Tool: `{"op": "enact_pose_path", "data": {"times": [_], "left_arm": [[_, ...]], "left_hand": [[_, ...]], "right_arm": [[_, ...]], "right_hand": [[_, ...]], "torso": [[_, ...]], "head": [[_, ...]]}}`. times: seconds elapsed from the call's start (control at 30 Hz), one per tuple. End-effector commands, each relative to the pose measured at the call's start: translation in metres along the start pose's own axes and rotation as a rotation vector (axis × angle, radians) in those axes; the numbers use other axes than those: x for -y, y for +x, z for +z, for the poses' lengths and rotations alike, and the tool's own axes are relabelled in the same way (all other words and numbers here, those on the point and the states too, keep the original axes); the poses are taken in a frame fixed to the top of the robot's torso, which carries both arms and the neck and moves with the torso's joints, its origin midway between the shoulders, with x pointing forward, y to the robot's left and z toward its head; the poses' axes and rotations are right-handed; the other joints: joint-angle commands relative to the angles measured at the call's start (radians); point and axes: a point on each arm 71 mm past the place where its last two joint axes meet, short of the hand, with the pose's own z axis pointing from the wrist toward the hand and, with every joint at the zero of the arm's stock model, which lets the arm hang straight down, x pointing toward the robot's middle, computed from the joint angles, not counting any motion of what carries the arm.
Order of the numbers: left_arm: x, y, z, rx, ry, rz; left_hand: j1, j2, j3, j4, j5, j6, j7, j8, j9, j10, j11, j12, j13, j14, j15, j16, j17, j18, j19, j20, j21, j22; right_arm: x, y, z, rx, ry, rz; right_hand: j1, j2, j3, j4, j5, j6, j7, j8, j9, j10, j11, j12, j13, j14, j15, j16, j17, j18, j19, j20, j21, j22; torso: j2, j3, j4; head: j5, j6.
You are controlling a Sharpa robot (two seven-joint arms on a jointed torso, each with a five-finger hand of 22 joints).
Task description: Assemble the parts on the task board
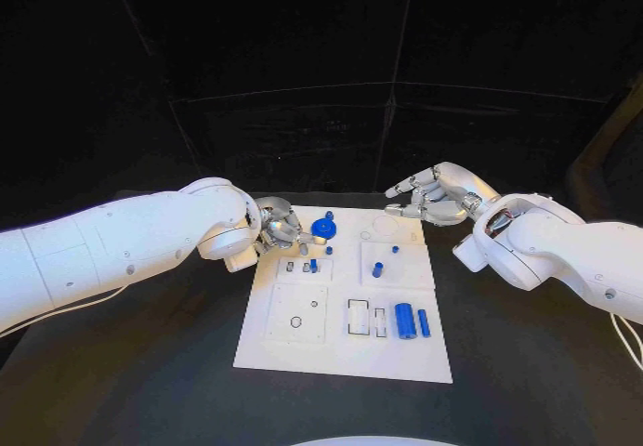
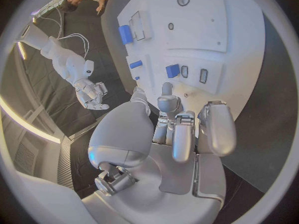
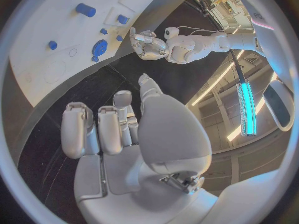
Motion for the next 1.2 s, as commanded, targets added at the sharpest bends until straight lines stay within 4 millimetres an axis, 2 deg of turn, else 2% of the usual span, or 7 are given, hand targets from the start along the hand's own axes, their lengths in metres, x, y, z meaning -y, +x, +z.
{"op": "enact_pose_path", "data": {"times": [0.03, 0.2, 0.27, 0.37, 0.57, 0.73, 1.2], "left_arm": [[-0.001, -0.001, 0.004, -0.002, -0.115, 0.106], [0.008, 0.001, 0.012, -0.016, -0.139, 0.131], [0.011, 0.002, 0.014, -0.022, -0.145, 0.139], [0.015, 0.004, 0.017, -0.033, -0.148, 0.149], [0.021, 0.008, 0.021, -0.068, -0.164, 0.188], [0.022, 0.009, 0.024, -0.085, -0.175, 0.213], [0.026, 0.011, 0.026, -0.107, -0.184, 0.250]], "left_hand": [[-0.006, 0.012, -0.015, 0.001, -0.003, -0.010, -0.002, 0.018, 0.014, 0.009, -0.003, 0.022, 0.024, 0.104, -0.008, 0.003, 0.263, -0.017, 0.017, -0.001, 0.023, 0.034], [-0.018, 0.017, -0.041, 0.001, -0.003, -0.018, -0.009, 0.055, 0.045, 0.015, -0.007, 0.049, 0.053, 0.104, -0.011, 0.003, 0.263, -0.022, 0.024, -0.005, 0.046, 0.069], [-0.019, 0.019, -0.044, 0.000, -0.003, -0.021, -0.009, 0.060, 0.049, 0.016, -0.008, 0.052, 0.056, 0.104, -0.012, 0.003, 0.263, -0.023, 0.024, -0.005, 0.049, 0.073], [-0.018, 0.025, -0.053, -0.001, -0.003, -0.031, -0.011, 0.077, 0.065, 0.017, -0.009, 0.061, 0.066, 0.104, -0.013, 0.003, 0.263, -0.024, 0.025, -0.007, 0.055, 0.083], [-0.011, 0.028, -0.056, -0.004, -0.003, -0.037, -0.011, 0.087, 0.074, 0.016, -0.009, 0.064, 0.070, 0.104, -0.013, 0.003, 0.263, -0.024, 0.025, -0.007, 0.057, 0.085], [0.003, 0.033, -0.056, -0.010, -0.003, -0.046, -0.010, 0.097, 0.084, 0.015, -0.009, 0.066, 0.072, 0.104, -0.012, 0.003, 0.263, -0.025, 0.024, -0.006, 0.060, 0.090], [0.026, 0.049, -0.048, -0.021, -0.001, -0.054, -0.012, 0.123, 0.107, 0.018, -0.010, 0.075, 0.084, 0.104, -0.012, 0.003, 0.263, -0.026, 0.025, -0.005, 0.066, 0.100]], "right_arm": [[-0.001, 0.000, 0.001, -0.010, -0.002, 0.009], [0.000, 0.001, 0.002, -0.010, 0.005, -0.001], [0.000, 0.001, 0.003, -0.010, 0.008, -0.004], [0.000, 0.001, 0.004, -0.011, 0.010, -0.006], [0.001, 0.002, 0.005, -0.014, 0.013, -0.008], [0.001, 0.002, 0.006, -0.016, 0.017, -0.009], [0.003, 0.002, 0.007, -0.019, 0.024, -0.014]], "right_hand": [[0.004, 0.003, -0.006, 0.000, 0.006, -0.003, -0.001, -0.003, 0.001, 0.002, 0.000, -0.004, -0.001, 0.036, -0.001, -0.004, -0.001, 0.013, -0.007, 0.002, -0.004, 0.018], [0.003, 0.003, -0.008, 0.000, 0.008, -0.003, -0.001, -0.003, 0.001, 0.003, 0.000, -0.004, -0.002, 0.036, -0.001, -0.005, -0.002, 0.013, -0.008, 0.002, -0.004, 0.017], [0.003, 0.003, -0.009, 0.000, 0.008, -0.003, -0.001, -0.003, 0.001, 0.003, 0.000, -0.004, -0.002, 0.036, -0.001, -0.005, -0.003, 0.013, -0.008, 0.002, -0.004, 0.017], [-0.004, 0.003, -0.015, 0.004, 0.011, -0.003, -0.001, -0.002, 0.001, 0.004, 0.000, -0.005, -0.005, 0.036, -0.001, -0.008, -0.005, 0.013, -0.009, 0.002, -0.006, 0.015], [-0.005, 0.003, -0.017, 0.004, 0.011, -0.003, -0.001, -0.002, 0.001, 0.004, 0.000, -0.006, -0.006, 0.036, -0.001, -0.008, -0.006, 0.014, -0.010, 0.002, -0.007, 0.014], [-0.005, 0.003, -0.017, 0.004, 0.011, -0.003, -0.001, -0.002, 0.001, 0.004, 0.000, -0.006, -0.006, 0.036, -0.001, -0.008, -0.006, 0.014, -0.010, 0.002, -0.007, 0.014], [-0.006, 0.003, -0.018, 0.005, 0.011, -0.003, -0.001, -0.002, 0.001, 0.005, 0.000, -0.004, -0.005, 0.036, -0.001, -0.009, -0.006, 0.014, -0.010, 0.002, -0.007, 0.013]], "torso": [[-0.001, 0.0006, -0.0006], [0.000, 0.0003, -0.0012], [0.001, 0.0015, -0.0008], [0.000, -0.0004, 0.0010], [0.001, 0.0001, 0.0002], [-0.001, -0.0010, 0.0000], [-0.001, 0.0000, 0.0002]], "head": [[0.004, -0.002], [0.006, -0.007], [0.008, -0.008], [0.007, -0.012], [0.010, -0.018], [0.014, -0.023], [0.012, -0.027]]}}
